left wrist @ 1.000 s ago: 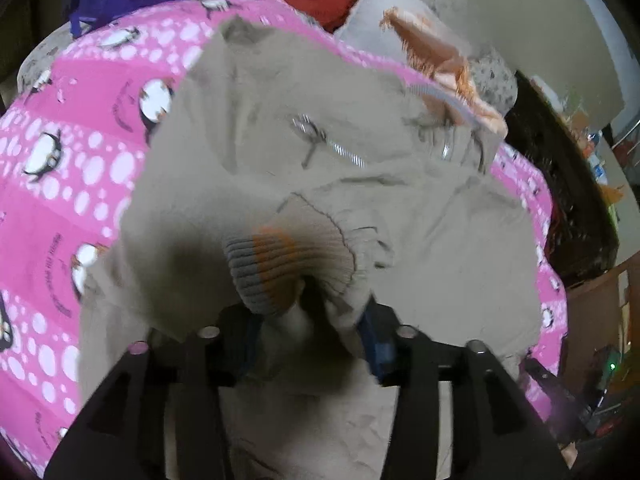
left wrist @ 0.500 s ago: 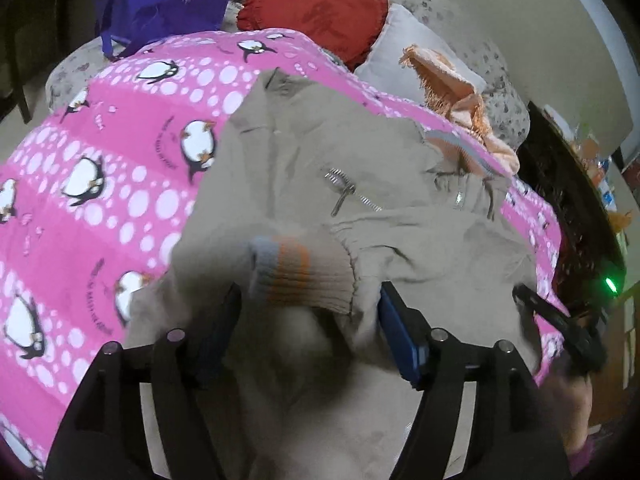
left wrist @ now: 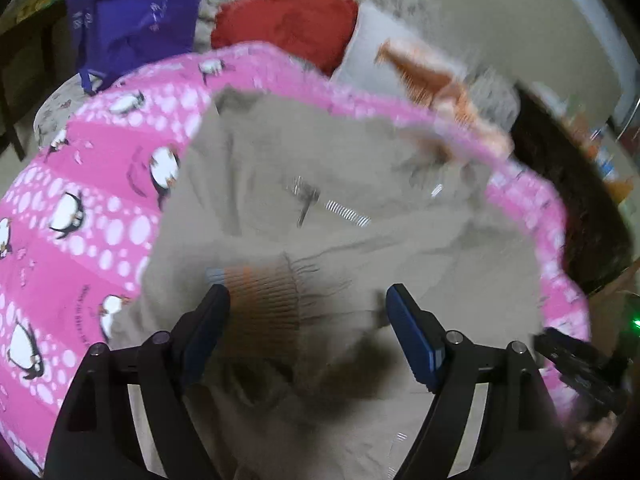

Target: Fold large clothes

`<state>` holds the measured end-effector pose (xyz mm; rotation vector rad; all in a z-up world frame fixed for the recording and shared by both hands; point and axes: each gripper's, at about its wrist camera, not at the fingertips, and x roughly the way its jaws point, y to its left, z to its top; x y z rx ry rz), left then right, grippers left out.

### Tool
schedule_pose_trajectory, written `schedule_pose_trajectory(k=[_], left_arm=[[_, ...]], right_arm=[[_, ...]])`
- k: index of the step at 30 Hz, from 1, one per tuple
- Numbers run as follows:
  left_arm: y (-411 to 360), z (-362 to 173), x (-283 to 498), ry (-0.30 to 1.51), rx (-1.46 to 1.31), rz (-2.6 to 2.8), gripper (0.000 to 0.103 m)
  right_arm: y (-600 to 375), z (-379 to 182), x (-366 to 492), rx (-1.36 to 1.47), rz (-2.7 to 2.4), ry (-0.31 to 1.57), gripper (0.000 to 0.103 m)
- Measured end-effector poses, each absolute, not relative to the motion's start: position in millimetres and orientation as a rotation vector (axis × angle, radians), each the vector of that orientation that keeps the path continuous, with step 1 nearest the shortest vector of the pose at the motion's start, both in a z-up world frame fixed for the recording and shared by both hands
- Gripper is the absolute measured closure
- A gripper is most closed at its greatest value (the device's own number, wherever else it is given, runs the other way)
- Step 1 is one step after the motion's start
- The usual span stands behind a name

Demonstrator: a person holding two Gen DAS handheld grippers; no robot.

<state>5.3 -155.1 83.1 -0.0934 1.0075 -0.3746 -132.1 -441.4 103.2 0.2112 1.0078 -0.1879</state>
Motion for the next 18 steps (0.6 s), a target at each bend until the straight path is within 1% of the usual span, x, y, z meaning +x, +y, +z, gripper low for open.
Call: schedule_pose_trajectory(k=[2, 3, 4, 6, 11, 15, 18], left_arm=[[-164, 65, 16, 1.036, -0.045, -0.324, 0.023], [-165, 56, 23, 1.061, -0.035, -0.299, 0.023], [-164, 52, 27, 1.081, -0.041, -0.287, 0.023], [-158, 55, 30, 1.092, -0.080, -0.297, 0.023], [-143, 76, 21, 1.057, -0.123, -0.321, 0.023], [-141, 84, 10, 1.037, -0.099, -0.328, 0.023], [-145, 78, 9, 1.038, -0.058, -0.315, 0.023]], right_arm=[[-443, 80, -131, 0.173, -0.243, 1.085, 0.043], [-446, 69, -130, 0.184, -0.246, 1.118, 0.045], [-450, 64, -131, 0.220, -0.235, 1.136, 0.045], [-456, 76, -140, 0.284, -0.234, 1.110, 0.043], [-451, 122, -143, 0.264, -0.228, 0.936, 0.042], [-448, 114, -103, 0.291, -0.179, 0.933, 0.043], [-451, 93, -76, 0.279, -0.242, 0.977, 0.043]])
